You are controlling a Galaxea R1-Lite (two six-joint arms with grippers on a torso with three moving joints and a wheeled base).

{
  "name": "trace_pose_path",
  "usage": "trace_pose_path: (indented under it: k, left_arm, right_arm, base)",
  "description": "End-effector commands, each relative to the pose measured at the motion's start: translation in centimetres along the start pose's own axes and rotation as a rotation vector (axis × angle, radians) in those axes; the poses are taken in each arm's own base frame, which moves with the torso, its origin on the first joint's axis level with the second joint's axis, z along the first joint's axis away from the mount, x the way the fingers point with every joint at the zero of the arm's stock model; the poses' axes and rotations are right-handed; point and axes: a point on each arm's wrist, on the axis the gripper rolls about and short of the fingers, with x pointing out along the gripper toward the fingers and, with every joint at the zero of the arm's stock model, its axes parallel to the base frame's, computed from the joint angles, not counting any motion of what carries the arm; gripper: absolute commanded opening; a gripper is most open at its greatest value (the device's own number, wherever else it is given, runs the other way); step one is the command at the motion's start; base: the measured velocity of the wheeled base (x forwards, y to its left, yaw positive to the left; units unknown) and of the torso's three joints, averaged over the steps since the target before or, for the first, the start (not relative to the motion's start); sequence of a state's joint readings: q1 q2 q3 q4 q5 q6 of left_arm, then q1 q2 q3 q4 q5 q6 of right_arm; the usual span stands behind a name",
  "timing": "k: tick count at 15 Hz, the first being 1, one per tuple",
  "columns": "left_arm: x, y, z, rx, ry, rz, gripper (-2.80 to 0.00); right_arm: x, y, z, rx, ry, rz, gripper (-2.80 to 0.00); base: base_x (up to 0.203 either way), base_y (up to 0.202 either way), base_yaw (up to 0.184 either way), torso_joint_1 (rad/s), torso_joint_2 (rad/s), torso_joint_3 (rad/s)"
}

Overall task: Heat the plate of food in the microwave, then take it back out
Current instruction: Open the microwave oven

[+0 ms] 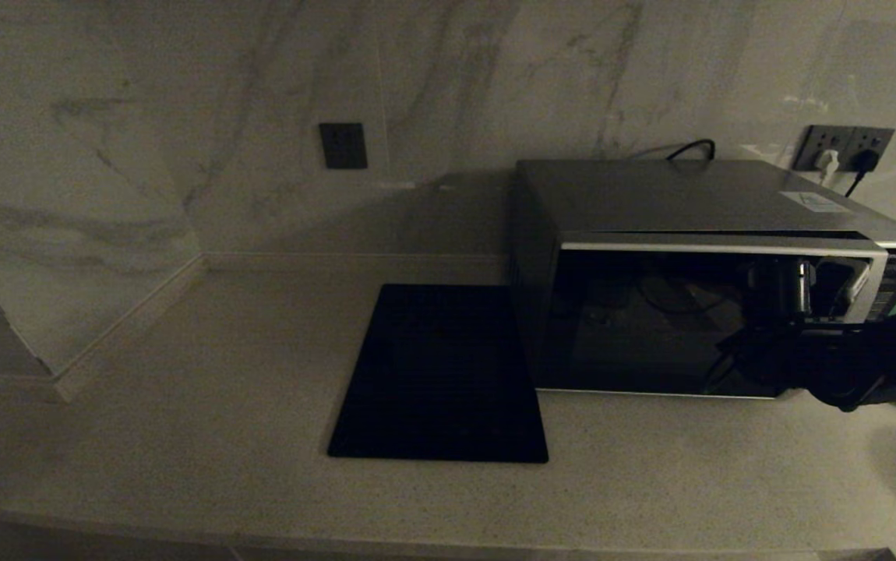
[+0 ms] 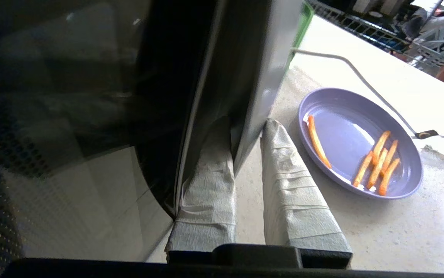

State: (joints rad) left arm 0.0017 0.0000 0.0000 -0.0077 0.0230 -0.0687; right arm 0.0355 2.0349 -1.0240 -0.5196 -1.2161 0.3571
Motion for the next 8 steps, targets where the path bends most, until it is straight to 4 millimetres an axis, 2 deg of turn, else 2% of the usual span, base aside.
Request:
trace_pose_path:
  k: [1, 5, 8]
  left_arm:
    - [0.0, 0.0, 0.0, 0.000, 0.000, 0.000, -2.80]
    - [0.0, 0.0, 0.0, 0.000, 0.001, 0.000, -2.80]
    - [0.0, 0.0, 0.0, 0.000, 0.001, 0.000, -2.80]
  right_arm:
    - [0.1, 0.1, -0.2, 0.031, -0.012, -0.027, -2.80]
    - [-0.4, -0.9, -1.0, 0.074, 0.002, -0.019, -2.80]
    - [-2.3, -3.8, -1.3, 0.046, 0.046, 0.075, -2.80]
  base:
    - [0.000, 0.000, 0.000, 0.000, 0.00, 0.000]
    - [0.000, 0.000, 0.000, 0.000, 0.00, 0.000]
    - [0.000, 0.000, 0.000, 0.000, 0.00, 0.000]
